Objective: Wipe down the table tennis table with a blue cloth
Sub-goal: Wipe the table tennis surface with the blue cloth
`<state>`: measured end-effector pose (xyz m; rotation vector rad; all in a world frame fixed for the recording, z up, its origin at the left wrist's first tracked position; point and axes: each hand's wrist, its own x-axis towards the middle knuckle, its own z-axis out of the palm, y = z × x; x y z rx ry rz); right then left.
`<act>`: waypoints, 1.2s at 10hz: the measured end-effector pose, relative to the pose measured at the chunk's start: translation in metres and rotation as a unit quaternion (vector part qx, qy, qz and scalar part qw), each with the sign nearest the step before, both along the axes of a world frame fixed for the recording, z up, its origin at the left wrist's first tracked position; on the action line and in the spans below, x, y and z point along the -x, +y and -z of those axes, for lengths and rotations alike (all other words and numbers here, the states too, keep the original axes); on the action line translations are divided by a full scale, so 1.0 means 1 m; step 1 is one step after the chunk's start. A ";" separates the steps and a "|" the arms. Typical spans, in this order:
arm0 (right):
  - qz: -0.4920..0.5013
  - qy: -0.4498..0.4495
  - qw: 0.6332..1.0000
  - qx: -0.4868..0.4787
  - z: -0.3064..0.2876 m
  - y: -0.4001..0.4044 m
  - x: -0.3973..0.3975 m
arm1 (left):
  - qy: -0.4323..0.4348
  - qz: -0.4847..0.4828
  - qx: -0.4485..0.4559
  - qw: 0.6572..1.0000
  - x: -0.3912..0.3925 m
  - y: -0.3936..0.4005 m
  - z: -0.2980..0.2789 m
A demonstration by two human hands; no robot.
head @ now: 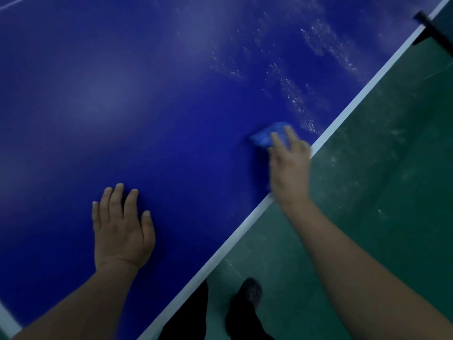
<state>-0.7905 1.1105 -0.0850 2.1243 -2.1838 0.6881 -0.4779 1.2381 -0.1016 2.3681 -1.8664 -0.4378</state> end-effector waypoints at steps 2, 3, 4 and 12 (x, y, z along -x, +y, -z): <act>-0.111 0.085 0.989 -0.052 0.028 -0.005 0.004 | 0.001 -0.002 0.007 1.000 -0.001 0.000 0.005; 0.070 0.069 0.990 -0.102 0.025 -0.020 0.052 | -0.001 0.001 0.006 1.000 -0.002 0.001 0.006; 0.088 0.059 0.990 -0.093 0.021 -0.013 0.015 | 0.000 -0.001 0.004 1.000 -0.002 0.000 0.005; -0.148 0.086 0.978 -0.121 0.023 -0.027 -0.014 | 0.011 0.009 -0.016 1.000 -0.003 -0.002 -0.001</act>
